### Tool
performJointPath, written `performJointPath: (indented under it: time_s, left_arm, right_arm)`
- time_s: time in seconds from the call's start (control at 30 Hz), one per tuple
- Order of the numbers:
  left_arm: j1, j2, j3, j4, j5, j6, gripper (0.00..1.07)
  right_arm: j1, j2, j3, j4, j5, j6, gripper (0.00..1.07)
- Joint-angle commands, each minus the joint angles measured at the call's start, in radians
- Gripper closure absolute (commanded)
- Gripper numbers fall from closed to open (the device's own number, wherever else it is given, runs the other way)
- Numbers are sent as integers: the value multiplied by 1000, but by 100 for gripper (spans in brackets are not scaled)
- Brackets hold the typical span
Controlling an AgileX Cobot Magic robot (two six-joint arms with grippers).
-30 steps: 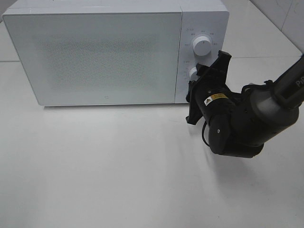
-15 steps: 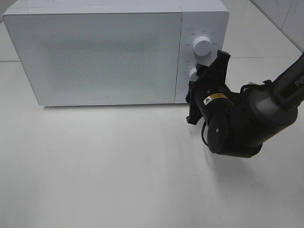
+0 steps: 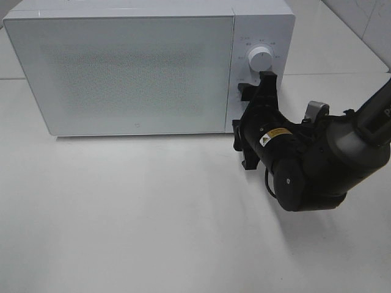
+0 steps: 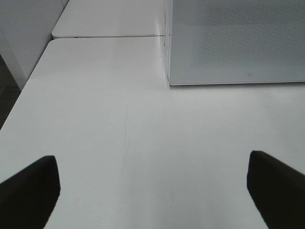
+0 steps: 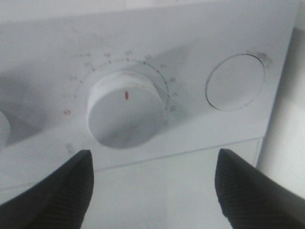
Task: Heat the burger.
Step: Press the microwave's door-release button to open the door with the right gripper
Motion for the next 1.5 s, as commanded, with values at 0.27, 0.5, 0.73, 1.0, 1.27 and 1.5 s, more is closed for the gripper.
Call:
performJointPath:
  time_s: [0.27, 0.5, 0.73, 1.0, 1.27, 1.5]
  left_arm:
    - [1, -24, 6, -9, -3, -7, 6]
    - [1, -24, 6, -9, -3, -7, 6]
    - [1, -24, 6, -9, -3, -7, 6]
    - [1, -24, 6, -9, -3, -7, 6]
    - [1, -24, 6, -9, -3, -7, 6]
    - [1, -24, 6, -9, -3, -7, 6]
  right_arm:
    - [-3, -36, 121, -236, -104, -170, 38]
    - [-5, -201, 171, -291, 181, -423, 38]
    - [-5, -348, 171, -285, 532, -741, 38]
    - [-6, -515, 169, -118, 974, -1387, 38]
    - [-6, -619, 92, -151, 1391, -1606, 38]
    - [-6, -743, -29, -409, 1839, -1493, 38]
